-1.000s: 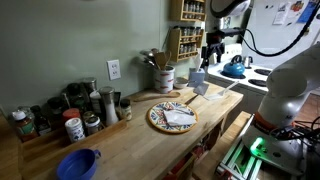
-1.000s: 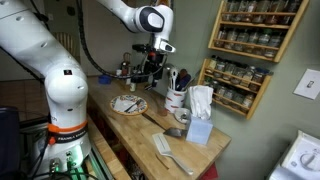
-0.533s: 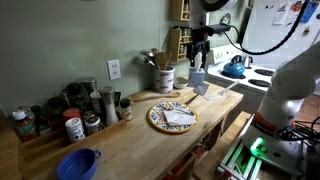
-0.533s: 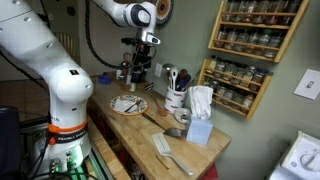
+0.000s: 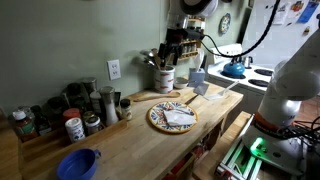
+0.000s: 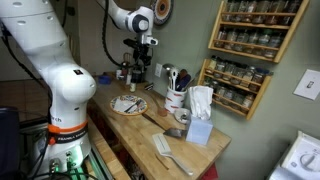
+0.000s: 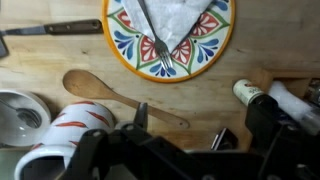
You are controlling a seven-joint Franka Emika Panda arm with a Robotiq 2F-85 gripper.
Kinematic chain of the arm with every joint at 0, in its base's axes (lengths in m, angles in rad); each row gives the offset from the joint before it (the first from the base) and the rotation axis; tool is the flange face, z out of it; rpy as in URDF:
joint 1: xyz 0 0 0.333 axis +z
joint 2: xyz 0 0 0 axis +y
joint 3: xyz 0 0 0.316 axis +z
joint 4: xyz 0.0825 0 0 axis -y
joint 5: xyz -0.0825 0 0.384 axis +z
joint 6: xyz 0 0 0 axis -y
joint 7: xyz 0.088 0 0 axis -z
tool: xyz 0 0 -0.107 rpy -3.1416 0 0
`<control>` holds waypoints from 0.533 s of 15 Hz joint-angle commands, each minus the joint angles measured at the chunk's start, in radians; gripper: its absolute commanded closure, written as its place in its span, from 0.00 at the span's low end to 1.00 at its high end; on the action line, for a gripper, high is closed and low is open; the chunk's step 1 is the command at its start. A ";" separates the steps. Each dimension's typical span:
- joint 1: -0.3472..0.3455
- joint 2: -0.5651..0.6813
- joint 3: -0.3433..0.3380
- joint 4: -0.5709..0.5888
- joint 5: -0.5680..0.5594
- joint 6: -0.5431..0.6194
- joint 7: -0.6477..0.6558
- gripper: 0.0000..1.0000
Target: Place the timer against against the wall
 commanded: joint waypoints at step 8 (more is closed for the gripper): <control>0.043 0.181 -0.003 0.098 0.025 0.089 -0.071 0.00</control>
